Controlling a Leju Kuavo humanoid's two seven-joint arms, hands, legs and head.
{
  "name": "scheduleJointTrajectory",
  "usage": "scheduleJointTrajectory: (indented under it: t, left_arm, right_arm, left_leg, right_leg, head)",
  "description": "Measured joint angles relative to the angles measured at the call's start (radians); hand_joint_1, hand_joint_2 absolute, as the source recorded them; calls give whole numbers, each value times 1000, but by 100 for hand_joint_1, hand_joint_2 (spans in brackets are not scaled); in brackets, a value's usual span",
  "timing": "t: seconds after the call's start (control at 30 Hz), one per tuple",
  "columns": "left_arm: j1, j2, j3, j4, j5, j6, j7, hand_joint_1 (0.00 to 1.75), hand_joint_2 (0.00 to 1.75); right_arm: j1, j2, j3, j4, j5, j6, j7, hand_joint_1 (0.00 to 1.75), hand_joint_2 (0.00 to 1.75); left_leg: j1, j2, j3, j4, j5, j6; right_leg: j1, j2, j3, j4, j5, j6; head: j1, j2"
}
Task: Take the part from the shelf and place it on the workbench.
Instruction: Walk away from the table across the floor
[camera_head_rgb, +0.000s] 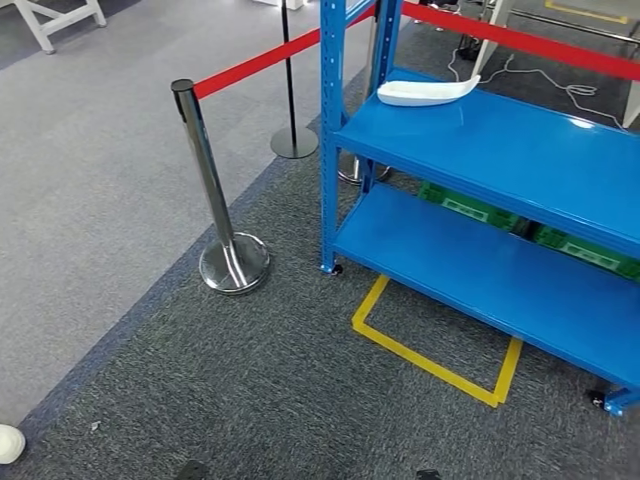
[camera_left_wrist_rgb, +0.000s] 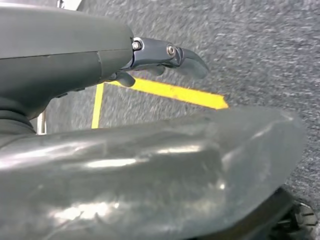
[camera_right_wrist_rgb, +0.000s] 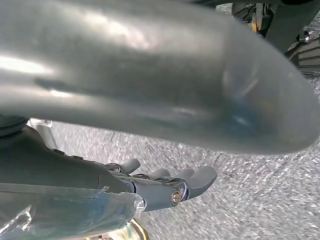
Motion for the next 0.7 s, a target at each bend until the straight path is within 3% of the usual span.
scheduleJointTrajectory:
  t: [0.07,0.13,0.2,0.27,0.3,0.33,0.37,0.43,0.47,0.5,0.57,0.63,0.7]
  left_arm:
    - [-1,-1,0,0,1,0,0,0,0]
    - [-1,-3,0,0,1,1,0,0,0]
    - [3,-3,0,0,1,2,0,0,0]
    - [7,-2,0,0,1,1,0,0,0]
    - [8,-2,0,0,1,1,0,0,0]
    - [8,-2,0,0,1,0,0,0,0]
    - [7,-2,0,0,1,0,0,0,0]
    - [7,-2,0,0,1,0,0,0,0]
    - [7,-2,0,0,1,0,0,0,0]
    - [6,-1,0,0,1,0,0,0,0]
    - [4,-1,0,0,1,0,0,0,0]
    - [2,-1,0,0,0,1,0,0,0]
    - [2,-1,0,0,0,1,1,0,0]
  right_arm:
    - [5,0,-2,0,0,0,3,0,0]
    - [10,0,-5,0,1,-1,8,0,0]
    - [6,-1,-8,1,2,-2,10,0,0]
    - [3,-1,-9,1,3,-3,10,0,0]
    - [4,-1,-9,1,3,-3,11,0,0]
    - [6,-1,-10,1,4,-3,12,0,0]
    - [7,-1,-10,1,4,-3,12,0,0]
    - [6,-1,-13,1,6,-4,13,0,0]
    - [4,0,-14,1,8,-4,13,0,0]
    - [2,0,-14,1,10,-5,13,0,0]
    - [1,0,-15,1,14,-6,13,0,0]
    - [3,0,-16,1,16,-6,13,0,0]
    - [1,0,-17,1,16,-7,13,0,0]
  left_leg:
    - [-2,17,2,-7,1,13]
    - [-3,41,4,-12,5,27]
    - [-6,70,4,-15,5,36]
    - [-8,103,5,-14,3,40]
    - [-9,117,6,-14,2,40]
    - [-9,130,7,-14,1,39]
    - [-9,142,10,-14,-1,37]
    - [-13,162,17,-12,-7,30]
    - [-17,170,20,-11,-10,25]
    - [-20,178,23,-10,-12,19]
    - [-20,195,27,-12,-13,10]
    - [-16,174,23,3,-29,-3]
    - [-12,121,-19,94,-85,-12]
  right_leg:
    - [-4,12,-10,-5,5,13]
    - [-3,-36,-27,23,-15,22]
    - [-1,-101,-74,128,-77,27]
    - [-1,-118,-131,254,-131,32]
    - [-1,-121,-139,281,-135,34]
    - [-2,-124,-127,266,-120,35]
    - [-2,-131,-95,213,-91,34]
    - [1,-174,-14,74,-40,30]
    - [3,-190,12,29,-29,24]
    - [5,-199,23,7,-26,17]
    - [8,-177,19,6,-25,3]
    - [5,-155,17,2,-20,-9]
    - [0,-131,15,-1,-15,-18]
  head:
    - [0,0]
    - [6,0]
    - [12,0]
    - [13,0]
    - [14,0]
    - [14,0]
    - [14,0]
    - [14,0]
    - [12,0]
    - [10,0]
    - [8,0]
    - [7,0]
    - [4,0]
